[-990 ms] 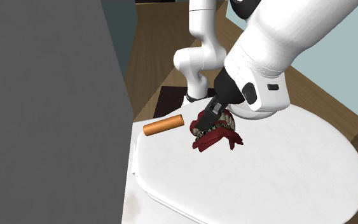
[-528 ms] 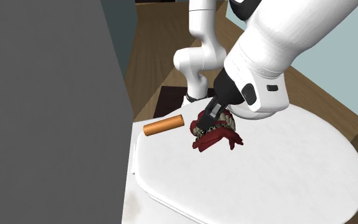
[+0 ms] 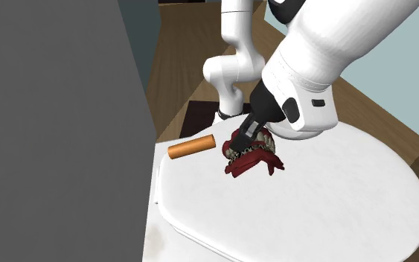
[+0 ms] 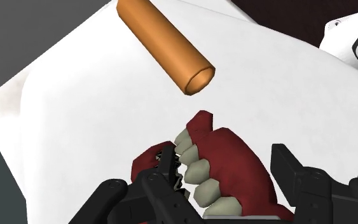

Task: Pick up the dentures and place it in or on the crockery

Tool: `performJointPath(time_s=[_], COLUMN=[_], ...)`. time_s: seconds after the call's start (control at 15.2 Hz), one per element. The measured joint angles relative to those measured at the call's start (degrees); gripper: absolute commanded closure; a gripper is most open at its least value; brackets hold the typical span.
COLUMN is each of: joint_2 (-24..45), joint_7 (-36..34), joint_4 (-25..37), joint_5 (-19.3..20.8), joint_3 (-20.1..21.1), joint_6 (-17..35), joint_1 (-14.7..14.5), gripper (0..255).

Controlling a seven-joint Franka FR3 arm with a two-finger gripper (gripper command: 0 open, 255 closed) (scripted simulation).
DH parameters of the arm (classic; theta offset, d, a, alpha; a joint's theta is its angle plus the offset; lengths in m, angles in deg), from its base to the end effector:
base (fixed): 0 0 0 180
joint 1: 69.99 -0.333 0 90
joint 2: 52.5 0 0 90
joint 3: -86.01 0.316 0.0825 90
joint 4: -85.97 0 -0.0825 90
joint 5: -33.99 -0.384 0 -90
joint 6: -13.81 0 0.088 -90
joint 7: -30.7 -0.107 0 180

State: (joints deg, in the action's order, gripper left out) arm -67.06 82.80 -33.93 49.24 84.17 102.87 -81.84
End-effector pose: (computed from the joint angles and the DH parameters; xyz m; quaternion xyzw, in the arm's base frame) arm 0.4464 0.0488 0.5136 0.8318 0.5216 -0.1768 0.0689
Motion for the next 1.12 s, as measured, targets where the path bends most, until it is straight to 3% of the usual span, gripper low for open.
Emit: performJointPath(time_s=[1.12], joint_2=[0.61], joint_7=[2.52], joint_4=[12.03], joint_5=[0.01], joint_3=[0.53], joint_6=[-11.16], joint_1=[-0.10], gripper=[255])
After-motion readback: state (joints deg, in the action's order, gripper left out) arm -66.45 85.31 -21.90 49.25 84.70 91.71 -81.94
